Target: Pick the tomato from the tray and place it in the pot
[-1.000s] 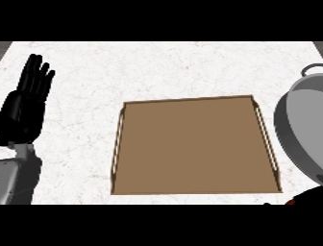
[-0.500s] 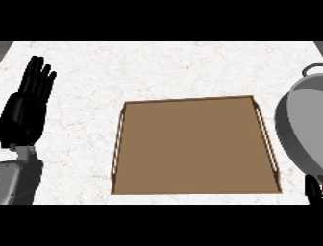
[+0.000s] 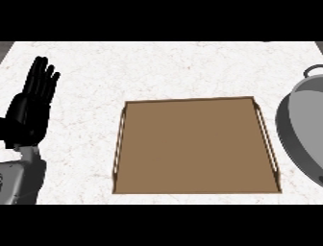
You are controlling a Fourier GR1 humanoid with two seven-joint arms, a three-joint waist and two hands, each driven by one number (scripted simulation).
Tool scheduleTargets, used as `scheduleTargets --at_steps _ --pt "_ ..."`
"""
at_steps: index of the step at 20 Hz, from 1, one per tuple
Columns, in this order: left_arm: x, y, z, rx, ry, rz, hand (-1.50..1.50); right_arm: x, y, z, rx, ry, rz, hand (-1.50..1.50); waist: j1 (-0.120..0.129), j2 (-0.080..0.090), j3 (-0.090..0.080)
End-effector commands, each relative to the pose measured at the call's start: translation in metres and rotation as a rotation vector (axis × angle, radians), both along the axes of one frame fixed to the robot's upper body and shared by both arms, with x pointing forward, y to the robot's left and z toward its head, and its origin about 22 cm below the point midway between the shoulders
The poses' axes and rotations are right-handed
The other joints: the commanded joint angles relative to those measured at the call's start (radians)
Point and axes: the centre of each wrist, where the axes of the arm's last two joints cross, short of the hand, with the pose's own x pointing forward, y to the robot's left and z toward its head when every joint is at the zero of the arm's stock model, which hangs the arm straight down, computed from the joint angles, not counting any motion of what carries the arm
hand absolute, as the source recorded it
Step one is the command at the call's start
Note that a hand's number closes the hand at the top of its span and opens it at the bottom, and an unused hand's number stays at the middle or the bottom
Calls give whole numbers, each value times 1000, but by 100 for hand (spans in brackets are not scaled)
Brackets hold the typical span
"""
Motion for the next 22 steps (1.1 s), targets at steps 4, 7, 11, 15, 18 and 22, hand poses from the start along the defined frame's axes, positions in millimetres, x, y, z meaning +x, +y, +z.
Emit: scheduleTargets --at_steps 4,7,11,15,18,22 --pt "8 17 -3 -10 -5 3 0 42 -74 -16 14 24 -6 150 7 2 -2" --pt "8 -10 9 4 -18 5 0 44 -91 -41 -10 139 -5 150 8 2 -1" --pt "17 -18 1 7 -2 -25 0 64 -102 -55 172 282 2 150 15 7 -1" --pt "13 -12 -8 -14 10 -22 0 75 -99 -79 251 338 121 -150 12 3 -1" --pt "9 -3 -6 6 -4 -16 0 81 -103 -83 230 329 207 -150 11 2 -1" --pt "4 0 -2 -2 14 -12 0 97 -82 -83 326 155 286 -150 5 -2 -2"
